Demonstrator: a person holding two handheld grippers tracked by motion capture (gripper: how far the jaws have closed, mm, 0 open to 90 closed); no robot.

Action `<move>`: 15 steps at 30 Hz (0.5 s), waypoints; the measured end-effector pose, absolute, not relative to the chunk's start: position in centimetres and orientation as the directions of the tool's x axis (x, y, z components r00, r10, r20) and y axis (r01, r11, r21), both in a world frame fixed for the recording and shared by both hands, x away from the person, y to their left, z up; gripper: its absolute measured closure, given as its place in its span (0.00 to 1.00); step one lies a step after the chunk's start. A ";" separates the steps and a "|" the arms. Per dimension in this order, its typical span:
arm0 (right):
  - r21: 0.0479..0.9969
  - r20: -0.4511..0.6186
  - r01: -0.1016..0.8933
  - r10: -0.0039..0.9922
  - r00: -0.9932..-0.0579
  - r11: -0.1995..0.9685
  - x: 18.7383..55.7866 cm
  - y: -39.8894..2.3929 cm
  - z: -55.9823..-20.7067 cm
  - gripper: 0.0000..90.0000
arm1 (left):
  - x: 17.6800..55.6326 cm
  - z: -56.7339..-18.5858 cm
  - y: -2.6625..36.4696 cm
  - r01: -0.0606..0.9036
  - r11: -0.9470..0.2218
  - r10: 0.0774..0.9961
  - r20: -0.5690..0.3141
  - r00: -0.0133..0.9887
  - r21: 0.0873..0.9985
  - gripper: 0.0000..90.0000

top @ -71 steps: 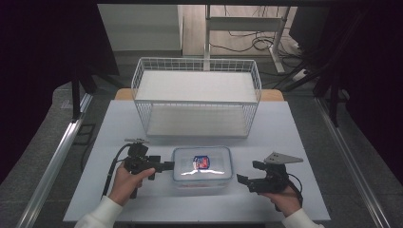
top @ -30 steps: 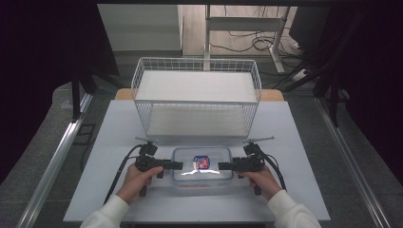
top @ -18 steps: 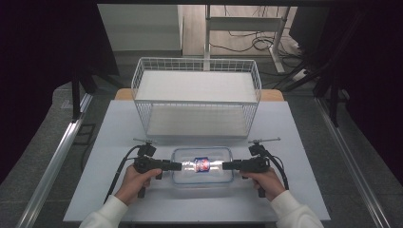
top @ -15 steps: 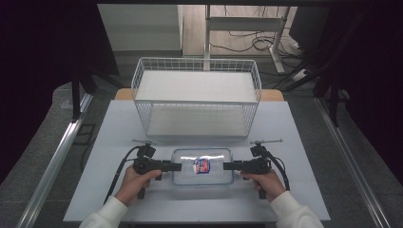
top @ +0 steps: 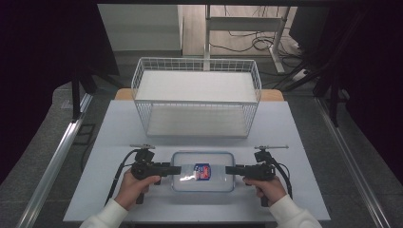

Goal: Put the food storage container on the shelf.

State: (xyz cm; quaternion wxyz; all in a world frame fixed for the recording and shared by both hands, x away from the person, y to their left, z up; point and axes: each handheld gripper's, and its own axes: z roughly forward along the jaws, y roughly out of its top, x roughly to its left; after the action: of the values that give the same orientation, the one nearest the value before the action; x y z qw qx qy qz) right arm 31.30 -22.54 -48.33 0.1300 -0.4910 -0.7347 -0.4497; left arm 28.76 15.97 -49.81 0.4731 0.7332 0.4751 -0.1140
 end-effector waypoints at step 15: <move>0.549 0.625 0.829 0.606 -0.492 0.107 30.9 -22.5 -47.9 0.58 | 28.8 -49.4 16.1 0.793 -0.105 0.586 -0.607 0.537 0.600 0.52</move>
State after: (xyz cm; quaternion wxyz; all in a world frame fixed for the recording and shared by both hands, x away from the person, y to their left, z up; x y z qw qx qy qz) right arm 30.95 -22.52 -47.92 0.1225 -0.4888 -0.7337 -0.4557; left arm 28.81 16.15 -49.44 0.4770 0.7354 0.4689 -0.1083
